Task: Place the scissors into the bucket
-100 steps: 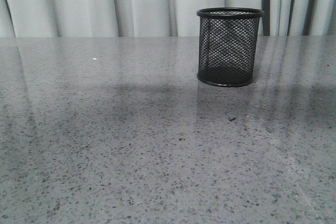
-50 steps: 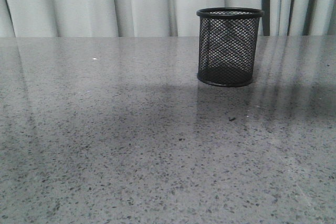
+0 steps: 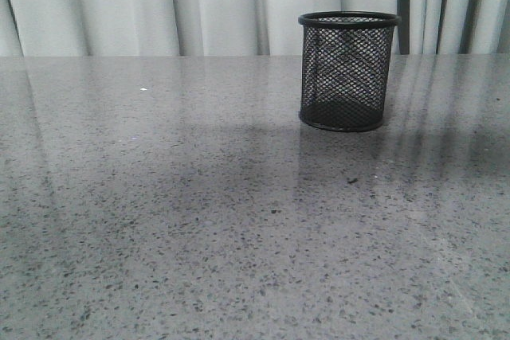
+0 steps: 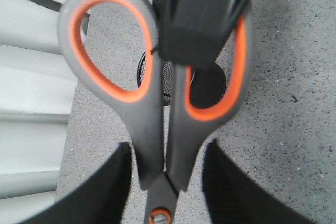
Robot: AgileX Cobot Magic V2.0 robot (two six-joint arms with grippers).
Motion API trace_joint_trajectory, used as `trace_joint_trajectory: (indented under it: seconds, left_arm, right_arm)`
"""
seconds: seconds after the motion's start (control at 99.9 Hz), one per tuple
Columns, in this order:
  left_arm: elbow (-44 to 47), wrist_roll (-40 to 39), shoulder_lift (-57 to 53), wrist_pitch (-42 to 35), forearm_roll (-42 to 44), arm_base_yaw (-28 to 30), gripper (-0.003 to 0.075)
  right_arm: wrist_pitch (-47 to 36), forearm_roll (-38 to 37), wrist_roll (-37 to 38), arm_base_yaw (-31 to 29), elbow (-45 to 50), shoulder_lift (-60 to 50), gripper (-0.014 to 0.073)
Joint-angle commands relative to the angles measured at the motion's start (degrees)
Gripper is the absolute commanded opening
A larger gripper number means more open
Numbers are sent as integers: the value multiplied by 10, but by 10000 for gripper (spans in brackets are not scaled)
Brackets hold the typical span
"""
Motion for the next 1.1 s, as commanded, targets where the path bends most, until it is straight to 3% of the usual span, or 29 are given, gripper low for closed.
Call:
trace_joint_trajectory:
  seconds: [0.0,0.15,0.31,0.531,0.781,1.091]
  left_arm:
    - [-21,-11,-16,-31,-5,-3,449]
    - [-24,-96,-18,-43,11,14,438]
    - [-54,-190,-23,-12,4,94,436]
    - [-90,-205,-40,39,-72,247,436]
    - [-90,-205,-82,50,-125,377,436]
    - [-90,-205,-93,50,-132,391,436]
  right_arm:
    - [-17,29,-11,2,-20,-9,-65]
    - [-46,-10,-11,-2,-28,-9,-48]
    - [-74,-92,33,-9,-77,-8,-48]
    - [-75,-291,168,-14,-178,10,-48]
    - [12,-525,308,-14,-271,35,-48]
    - [64,-547,309,-13,-273,78,-48]
